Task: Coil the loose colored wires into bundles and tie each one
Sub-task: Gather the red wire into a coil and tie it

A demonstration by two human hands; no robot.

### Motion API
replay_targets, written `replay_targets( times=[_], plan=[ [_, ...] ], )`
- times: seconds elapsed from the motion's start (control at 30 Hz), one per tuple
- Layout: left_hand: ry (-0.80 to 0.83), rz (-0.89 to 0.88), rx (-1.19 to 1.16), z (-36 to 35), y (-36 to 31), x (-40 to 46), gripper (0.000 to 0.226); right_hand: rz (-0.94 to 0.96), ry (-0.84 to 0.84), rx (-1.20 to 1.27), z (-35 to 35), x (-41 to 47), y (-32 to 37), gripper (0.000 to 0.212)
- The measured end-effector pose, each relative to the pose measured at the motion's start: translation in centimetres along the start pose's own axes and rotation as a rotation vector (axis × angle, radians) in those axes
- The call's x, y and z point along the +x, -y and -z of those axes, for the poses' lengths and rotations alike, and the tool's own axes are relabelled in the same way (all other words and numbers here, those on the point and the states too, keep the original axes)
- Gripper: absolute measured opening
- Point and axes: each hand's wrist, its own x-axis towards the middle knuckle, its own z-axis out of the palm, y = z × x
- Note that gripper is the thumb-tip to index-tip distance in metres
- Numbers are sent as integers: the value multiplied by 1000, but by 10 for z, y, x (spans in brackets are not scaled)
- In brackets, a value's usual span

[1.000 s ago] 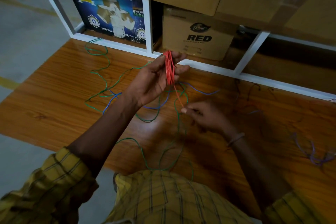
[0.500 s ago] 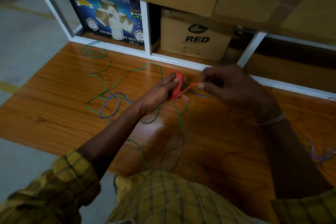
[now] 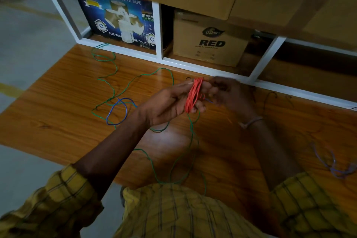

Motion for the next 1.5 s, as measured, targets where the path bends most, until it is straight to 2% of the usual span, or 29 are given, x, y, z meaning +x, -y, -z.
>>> replay_targets(
  times=[0.1, 0.23, 0.3, 0.37, 0.5, 0.63, 0.73, 0.83, 0.9, 1.0, 1.13, 1.23, 1.5],
  plan=[
    [-40, -76, -108, 4, -3, 3, 39, -145, 42, 31, -23, -22, -9, 19],
    [-148, -166, -168, 14, -6, 13, 36, -167, 283, -185, -33, -39, -10, 35],
    [-251, -206, -152, 20, -4, 18, 35, -129, 357, -258, -36, -47, -3, 39],
    [-365, -232, -114, 25, -1, 23, 33, 5, 393, -345, -37, -53, 7, 45],
    [-533, -237, 151, 26, 10, 30, 26, 205, 421, -528, -33, -56, 27, 43],
    [-603, -210, 538, 28, 18, 29, 26, 237, 515, -596, -25, -61, 58, 41],
    [-564, -132, 663, 27, 16, 24, 29, 220, 466, -612, -5, -60, 82, 25],
    [-486, -86, 702, 21, 11, 15, 26, 195, 405, -527, 28, -56, 106, 14],
    [-408, -42, 690, 20, 9, 9, 23, 224, 324, -499, 46, -51, 116, 11],
    [-231, 9, 571, 23, 11, 1, 34, 277, 144, -439, 62, -37, 117, 11],
    [-40, 59, 513, 14, 12, -7, 37, 329, -81, -407, 61, -8, 94, 18],
    [8, 58, 435, 9, 12, -9, 41, 317, -187, -359, 50, 12, 64, 18],
    [38, 8, 222, 7, 8, -10, 42, 173, -206, -281, 29, 17, -2, 8]
  ],
)
